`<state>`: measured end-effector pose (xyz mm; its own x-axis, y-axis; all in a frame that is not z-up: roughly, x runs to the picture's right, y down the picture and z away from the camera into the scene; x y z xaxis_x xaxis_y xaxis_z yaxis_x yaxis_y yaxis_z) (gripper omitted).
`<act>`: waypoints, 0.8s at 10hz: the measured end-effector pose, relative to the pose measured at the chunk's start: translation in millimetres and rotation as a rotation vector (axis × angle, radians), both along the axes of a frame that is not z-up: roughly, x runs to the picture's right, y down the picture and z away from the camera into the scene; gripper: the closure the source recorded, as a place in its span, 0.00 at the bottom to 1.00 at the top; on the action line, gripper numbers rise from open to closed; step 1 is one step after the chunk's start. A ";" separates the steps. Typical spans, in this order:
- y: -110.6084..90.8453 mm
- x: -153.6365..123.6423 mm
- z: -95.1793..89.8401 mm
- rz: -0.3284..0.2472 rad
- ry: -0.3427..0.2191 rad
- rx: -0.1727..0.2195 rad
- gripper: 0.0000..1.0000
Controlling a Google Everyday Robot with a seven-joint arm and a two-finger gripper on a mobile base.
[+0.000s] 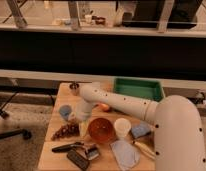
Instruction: Place grapes in red bowl
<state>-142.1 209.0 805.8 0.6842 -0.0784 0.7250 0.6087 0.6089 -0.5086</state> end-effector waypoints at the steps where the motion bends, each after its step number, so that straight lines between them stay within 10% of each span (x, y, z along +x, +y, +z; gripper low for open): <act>1: 1.2 -0.6 1.6 -0.002 -0.001 -0.002 0.20; 5: 8.6 -1.7 5.8 -0.011 -0.007 -0.010 0.25; 8: 13.2 -2.1 7.4 -0.012 -0.013 -0.012 0.55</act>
